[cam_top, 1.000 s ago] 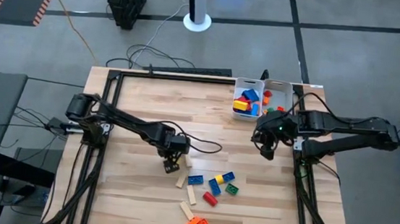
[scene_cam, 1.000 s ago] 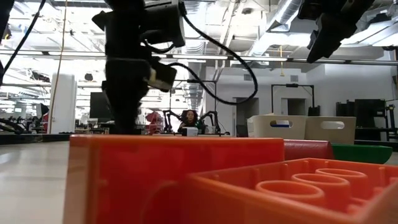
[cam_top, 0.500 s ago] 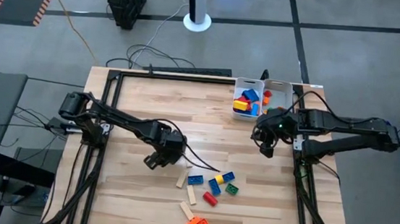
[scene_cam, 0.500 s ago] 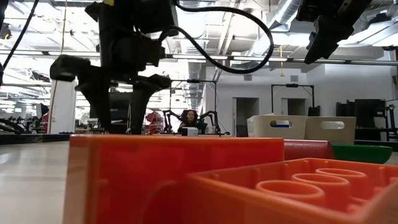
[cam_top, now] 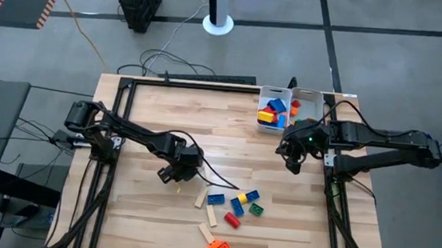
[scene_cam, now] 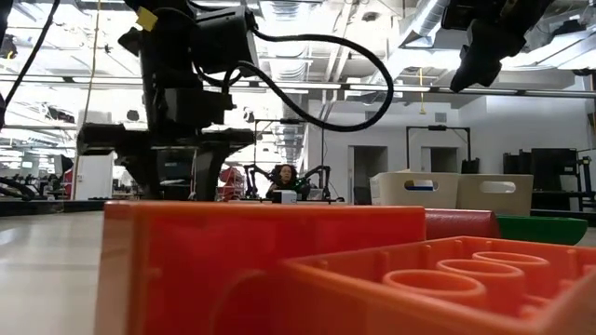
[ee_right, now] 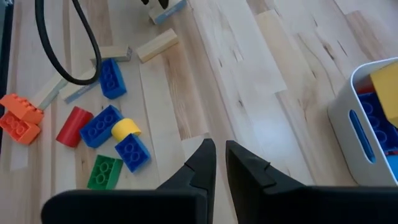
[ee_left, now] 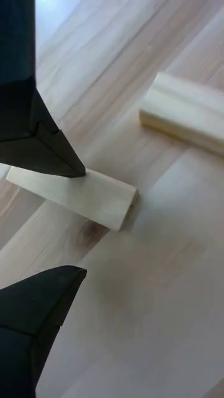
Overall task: Sort blocks by size
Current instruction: Put the large beige wooden block into the white bin
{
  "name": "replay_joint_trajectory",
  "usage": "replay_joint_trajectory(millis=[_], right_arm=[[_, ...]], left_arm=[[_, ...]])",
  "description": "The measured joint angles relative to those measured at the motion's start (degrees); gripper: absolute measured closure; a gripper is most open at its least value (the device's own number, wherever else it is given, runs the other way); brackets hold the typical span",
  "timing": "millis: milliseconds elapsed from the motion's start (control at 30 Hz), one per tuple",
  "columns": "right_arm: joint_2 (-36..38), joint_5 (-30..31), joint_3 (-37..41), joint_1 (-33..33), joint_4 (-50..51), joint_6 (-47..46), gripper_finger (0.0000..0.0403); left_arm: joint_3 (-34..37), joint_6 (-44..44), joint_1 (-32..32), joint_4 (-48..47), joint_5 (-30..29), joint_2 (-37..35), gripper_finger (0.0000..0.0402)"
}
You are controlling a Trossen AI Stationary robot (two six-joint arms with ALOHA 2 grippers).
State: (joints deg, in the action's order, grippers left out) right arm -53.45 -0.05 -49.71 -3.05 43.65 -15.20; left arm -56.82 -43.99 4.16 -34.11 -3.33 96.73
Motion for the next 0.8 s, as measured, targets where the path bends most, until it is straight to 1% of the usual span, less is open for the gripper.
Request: replay_joint_trajectory(millis=[133,267,367,500,667,800], right_arm=[[-0.15,0.01,0.00,0.00,-0.19,-1.26,0.0336],[-0.15,0.00,0.00,0.00,-0.60,-1.48,0.0336],[-0.15,0.02,0.00,0.00,-0.96,-1.49,0.0336],[-0.15,0.02,0.00,-0.07,-1.03,-1.92,0.0336],[-0.17,0.04,0.00,-0.11,-2.06,-2.16,0.0336],[-0.15,0.06,0.00,-0.11,-2.56,-3.44,0.0336]], left_arm=[[-0.74,-0.01,0.00,0.45,-0.26,0.10,0.0164],[-0.94,-2.72,-0.31,2.30,-1.14,0.11,0.0173],[-0.98,-3.13,-0.99,3.94,-1.15,0.11,0.0180],[-0.98,-3.19,-2.67,4.10,1.44,0.28,0.0185],[-1.05,-5.60,-4.87,3.91,4.69,3.17,0.0186],[-1.18,-6.82,-5.11,3.76,4.77,3.63,0.0188]])
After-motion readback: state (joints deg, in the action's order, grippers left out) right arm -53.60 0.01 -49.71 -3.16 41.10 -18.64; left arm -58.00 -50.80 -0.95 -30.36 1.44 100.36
